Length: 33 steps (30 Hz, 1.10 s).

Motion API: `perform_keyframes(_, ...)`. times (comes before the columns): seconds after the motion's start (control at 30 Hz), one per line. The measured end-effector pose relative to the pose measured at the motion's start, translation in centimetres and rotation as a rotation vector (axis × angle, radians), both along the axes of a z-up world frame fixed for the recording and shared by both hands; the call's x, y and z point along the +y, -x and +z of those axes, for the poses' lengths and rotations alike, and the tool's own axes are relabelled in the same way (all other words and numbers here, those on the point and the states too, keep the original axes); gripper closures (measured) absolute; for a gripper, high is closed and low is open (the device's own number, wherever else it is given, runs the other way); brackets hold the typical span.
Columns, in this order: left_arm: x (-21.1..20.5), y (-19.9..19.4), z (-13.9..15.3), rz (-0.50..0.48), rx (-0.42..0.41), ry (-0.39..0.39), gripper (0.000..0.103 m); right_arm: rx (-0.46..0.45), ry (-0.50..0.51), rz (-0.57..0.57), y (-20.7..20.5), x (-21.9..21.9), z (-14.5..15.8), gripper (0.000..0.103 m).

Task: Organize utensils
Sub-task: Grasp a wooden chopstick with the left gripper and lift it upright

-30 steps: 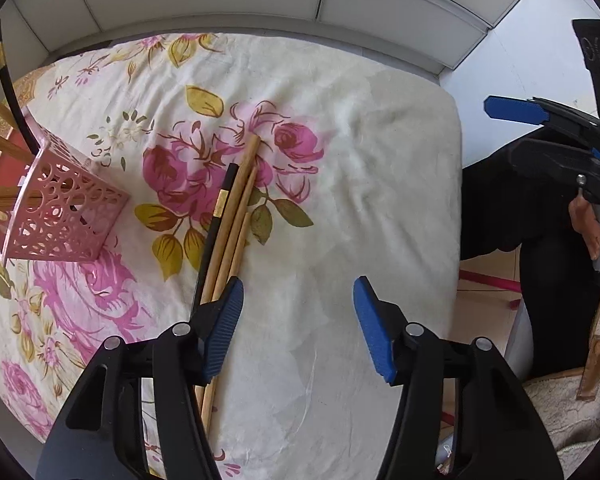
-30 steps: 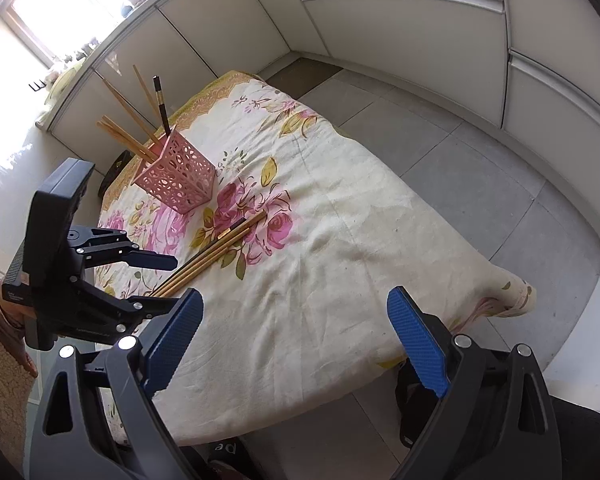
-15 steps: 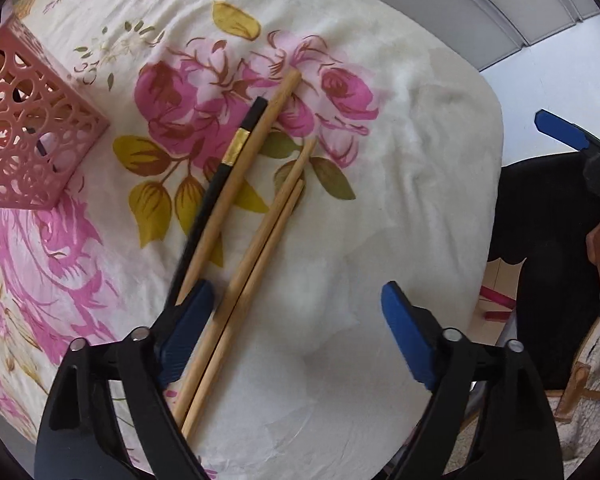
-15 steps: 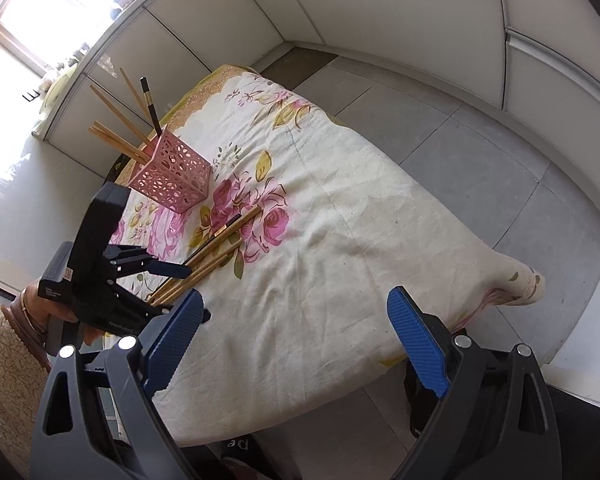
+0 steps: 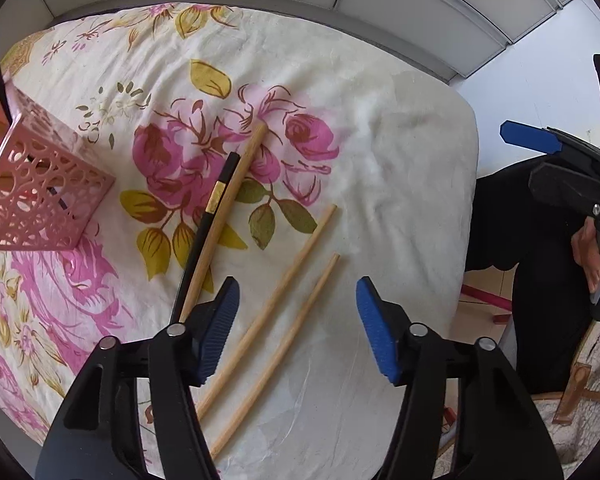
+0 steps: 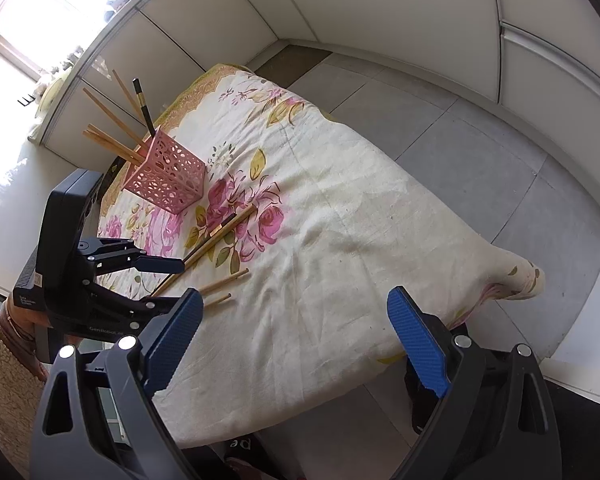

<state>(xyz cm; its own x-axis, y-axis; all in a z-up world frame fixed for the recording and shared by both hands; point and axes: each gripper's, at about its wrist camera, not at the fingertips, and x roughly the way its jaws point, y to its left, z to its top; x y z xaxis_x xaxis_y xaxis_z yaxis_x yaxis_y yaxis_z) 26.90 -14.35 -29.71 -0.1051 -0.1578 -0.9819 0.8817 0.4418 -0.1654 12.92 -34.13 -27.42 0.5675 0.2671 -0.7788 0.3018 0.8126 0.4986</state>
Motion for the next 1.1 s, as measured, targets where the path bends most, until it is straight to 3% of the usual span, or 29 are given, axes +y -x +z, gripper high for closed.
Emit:
perform_keyframes(0.1,-1.5,-0.6,-0.5,-0.007,0.006,-0.006,0.061,0.000,-0.007,-0.003,0.1,-0.1,0.0,0.012)
perform_keyframes(0.37,-5.4,-0.4,-2.0,-0.002,-0.004,-0.040,0.064,0.016,-0.035,-0.014,0.1,-0.6,-0.4,0.012)
perform_keyframes(0.53,-4.1,-1.7,-2.2,0.002,-0.004,-0.069,0.067,0.014,-0.045,-0.018,0.2,-0.7,-0.4,0.012)
perform_keyframes(0.6,-3.1,-1.8,-2.3,-0.044,-0.026,-0.113,0.069,0.012,-0.045,-0.015,0.2,-0.6,-0.3,0.012)
perform_keyframes(0.67,-1.6,-0.6,-2.3,-0.156,-0.087,-0.182,0.069,0.018,-0.050,-0.010,0.2,-0.5,-0.4,0.012)
perform_keyframes(0.73,-1.6,-0.1,-2.3,-0.190,-0.095,-0.211,0.069,0.045,-0.076,-0.004,-0.1,-0.3,-0.7,0.012)
perform_keyframes(0.77,-1.7,-0.1,-2.3,-0.191,-0.090,-0.209,0.074,0.068,-0.105,-0.008,-0.2,-0.3,-0.9,0.012)
perform_keyframes(0.87,-2.0,1.2,-2.4,-0.172,-0.089,-0.185,0.092,0.150,-0.218,-0.048,-0.5,-0.2,-1.9,0.012)
perform_keyframes(1.03,0.3,0.9,-1.9,0.008,-0.110,-0.117,0.098,0.264,-0.295,-0.132,-0.7,-0.1,-3.1,0.012)
perform_keyframes(1.1,1.9,0.4,-0.7,0.103,-0.130,-0.045,0.098,0.310,-0.307,-0.142,-1.2,0.4,-3.3,0.012)
